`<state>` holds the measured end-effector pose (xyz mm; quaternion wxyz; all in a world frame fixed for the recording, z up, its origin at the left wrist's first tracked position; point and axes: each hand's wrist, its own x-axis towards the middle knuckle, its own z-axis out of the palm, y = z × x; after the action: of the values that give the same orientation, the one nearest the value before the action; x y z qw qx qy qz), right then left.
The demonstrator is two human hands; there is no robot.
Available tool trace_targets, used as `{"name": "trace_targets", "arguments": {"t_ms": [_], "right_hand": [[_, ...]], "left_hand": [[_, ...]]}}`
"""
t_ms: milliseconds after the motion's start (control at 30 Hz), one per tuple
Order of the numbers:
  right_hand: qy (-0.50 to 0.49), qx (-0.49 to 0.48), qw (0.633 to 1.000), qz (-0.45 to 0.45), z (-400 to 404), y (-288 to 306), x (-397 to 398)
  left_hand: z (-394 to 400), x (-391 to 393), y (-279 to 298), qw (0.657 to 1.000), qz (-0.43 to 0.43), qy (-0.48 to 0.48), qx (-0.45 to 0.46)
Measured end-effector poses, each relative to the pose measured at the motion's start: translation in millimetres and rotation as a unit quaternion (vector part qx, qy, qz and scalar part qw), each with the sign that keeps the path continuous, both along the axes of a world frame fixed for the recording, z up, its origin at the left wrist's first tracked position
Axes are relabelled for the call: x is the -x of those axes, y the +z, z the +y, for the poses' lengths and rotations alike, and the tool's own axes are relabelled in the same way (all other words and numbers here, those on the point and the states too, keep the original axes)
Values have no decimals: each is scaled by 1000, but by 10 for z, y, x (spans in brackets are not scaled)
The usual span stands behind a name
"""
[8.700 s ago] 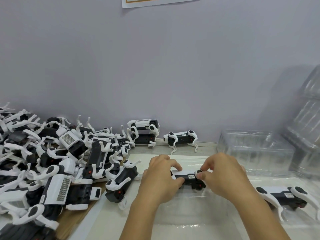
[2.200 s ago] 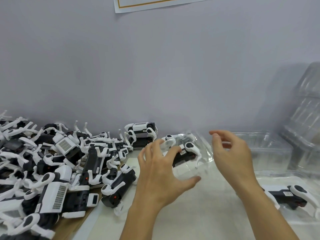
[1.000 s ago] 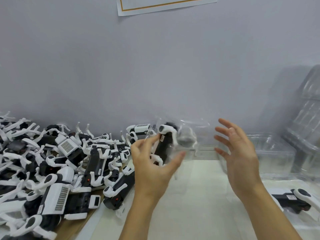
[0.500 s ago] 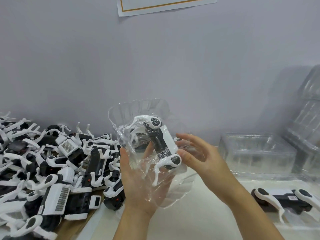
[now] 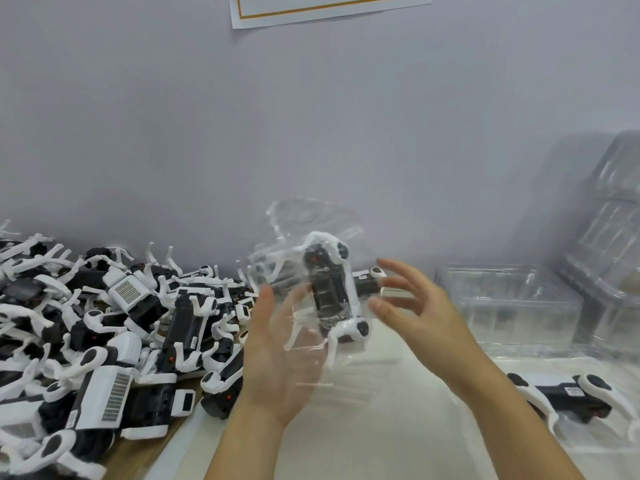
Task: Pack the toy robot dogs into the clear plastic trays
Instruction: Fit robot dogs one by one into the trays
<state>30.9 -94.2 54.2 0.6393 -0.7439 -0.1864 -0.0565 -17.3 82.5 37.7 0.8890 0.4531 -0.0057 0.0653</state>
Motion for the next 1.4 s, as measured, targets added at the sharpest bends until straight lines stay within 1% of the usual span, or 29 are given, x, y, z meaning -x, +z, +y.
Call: {"name": "trace_targets", "arguments": {"t_ms": [33, 67, 100, 167, 233, 267, 367, 400, 500, 633, 700, 767, 833, 867, 933, 1000, 1033, 1067, 1133, 1167, 1200, 1267, 1300, 1333, 1400], "right_hand": [[-26, -12, 1000, 0, -50, 15, -16], [-53, -29, 998, -3, -104, 35, -33], [-77, -47, 996, -9, -158, 58, -50], [-112, -73, 991, -18, -268, 97, -80], [-130, -80, 988, -18, -364, 129, -92], [-138, -75, 987, -19, -413, 142, -95], [-158, -55, 986, -23, -496, 178, -93], [-162, -57, 985, -23, -508, 188, -94], [-173, -65, 982, -31, -508, 210, -99], [-165, -72, 983, -31, -485, 197, -121], [-158, -76, 984, -29, -472, 184, -124], [-153, -77, 985, -27, -450, 180, -123], [-146, -75, 986, -26, -424, 177, -120], [-143, -73, 987, -26, -413, 174, -117], [-140, -67, 988, -26, -395, 166, -113], [-138, -64, 988, -23, -390, 161, -109], [-138, -63, 988, -21, -389, 160, -107], [-137, -63, 988, -19, -389, 161, -108], [-136, -61, 989, -17, -387, 164, -106], [-136, -60, 989, -16, -382, 167, -105], [-135, -60, 989, -16, -379, 168, -104], [-133, -60, 989, -17, -371, 168, -101], [-133, -58, 989, -17, -366, 169, -99], [-132, -56, 990, -18, -362, 169, -98], [-131, -53, 990, -18, -355, 167, -98]], "left_hand": [[21, 3, 35, 998, -16, -2, -56], [59, 8, 52, 993, -45, -30, -106], [61, 30, 112, 981, -55, -30, -185], [85, 15, 147, 938, -70, -59, -334], [75, 21, 190, 895, -69, -79, -433], [74, 18, 190, 881, -65, -83, -462], [77, 72, 241, 855, -44, -78, -511], [98, 84, 253, 839, -39, -78, -537], [135, 139, 332, 766, 6, -94, -636], [93, 190, 387, 660, 74, -124, -737], [23, 178, 347, 617, 84, -119, -773], [-120, 147, 296, 588, 78, -124, -795], [-292, 105, 232, 581, 59, -144, -799], [-361, 90, 202, 586, 46, -156, -793], [-431, 69, 180, 618, 33, -164, -769], [-401, 44, 205, 659, 36, -114, -743], [-358, 26, 217, 672, 42, -61, -736], [-302, 0, 222, 676, 52, 3, -735], [-192, -50, 224, 667, 96, 110, -731], [-147, -64, 216, 662, 132, 136, -725], [-113, -68, 199, 650, 171, 142, -727], [-72, -71, 133, 611, 236, 114, -747], [-66, -74, 101, 602, 252, 97, -752], [-70, -79, 82, 604, 260, 82, -749], [-88, -94, 69, 626, 261, 58, -733]]}}
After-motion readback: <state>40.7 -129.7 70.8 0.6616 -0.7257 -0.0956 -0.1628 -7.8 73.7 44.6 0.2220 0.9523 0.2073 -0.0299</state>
